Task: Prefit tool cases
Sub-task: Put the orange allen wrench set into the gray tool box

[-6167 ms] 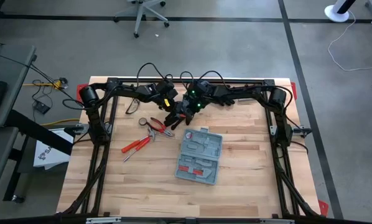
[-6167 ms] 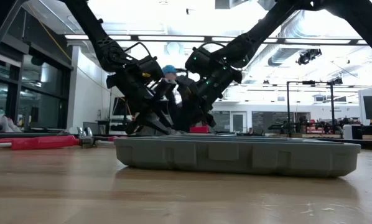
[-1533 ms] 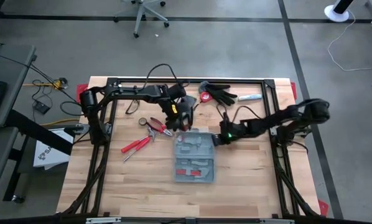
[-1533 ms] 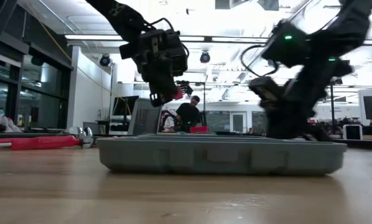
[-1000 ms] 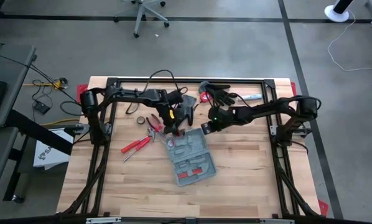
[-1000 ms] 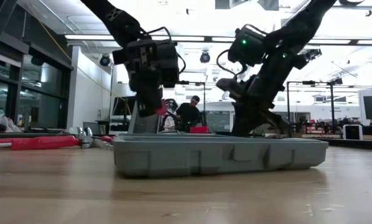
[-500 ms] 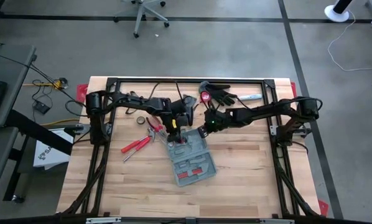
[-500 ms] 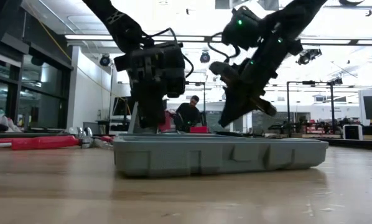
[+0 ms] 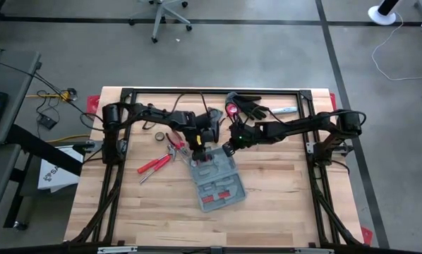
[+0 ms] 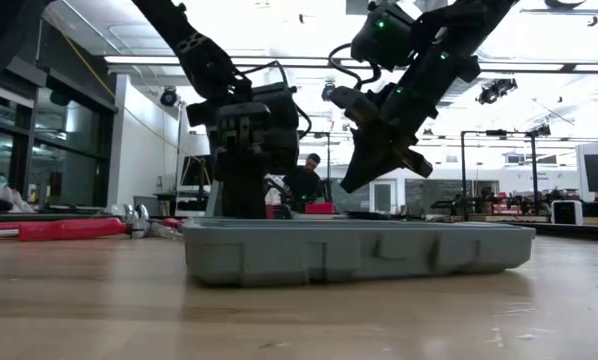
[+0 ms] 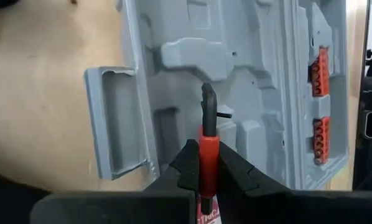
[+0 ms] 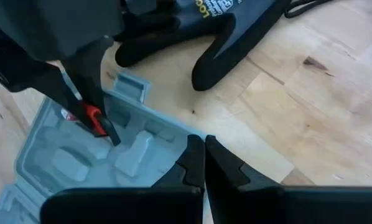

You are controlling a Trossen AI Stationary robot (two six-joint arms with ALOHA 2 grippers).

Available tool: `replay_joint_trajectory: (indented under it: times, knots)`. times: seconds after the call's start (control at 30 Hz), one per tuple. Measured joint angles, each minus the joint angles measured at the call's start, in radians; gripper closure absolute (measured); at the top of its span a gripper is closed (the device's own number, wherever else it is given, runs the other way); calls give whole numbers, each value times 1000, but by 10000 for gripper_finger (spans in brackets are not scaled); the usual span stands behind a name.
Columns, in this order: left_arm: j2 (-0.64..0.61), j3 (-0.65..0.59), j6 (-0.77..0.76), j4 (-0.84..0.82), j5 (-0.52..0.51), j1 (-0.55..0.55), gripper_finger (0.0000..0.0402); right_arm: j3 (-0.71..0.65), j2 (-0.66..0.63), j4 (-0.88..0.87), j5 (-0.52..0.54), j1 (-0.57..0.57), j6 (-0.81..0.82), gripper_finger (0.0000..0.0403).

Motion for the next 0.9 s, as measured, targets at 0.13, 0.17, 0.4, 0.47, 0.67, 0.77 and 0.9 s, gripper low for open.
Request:
replay_joint_trajectory:
  times: [0.13,0.17,0.4,0.47,0.67,0.77,0.9]
  knots:
    - [6,1,-7,4,-5,-5,388,0,0,-1,0,0,0,403]
    - [6,1,-8,7,-6,-4,385,0,0,-1,0,0,0,403]
    - [5,42,-7,14,-33,2,335,0,0,-1,-3,0,-19,403]
    - [4,57,-7,21,-33,2,332,0,1,-1,-3,0,-19,403]
    - [4,70,-7,42,-29,1,329,0,1,1,-4,0,-27,403]
    - [4,70,-6,27,-28,1,328,0,1,1,-4,0,-27,403]
    - [4,70,2,5,-29,1,327,0,1,1,-3,0,-27,403]
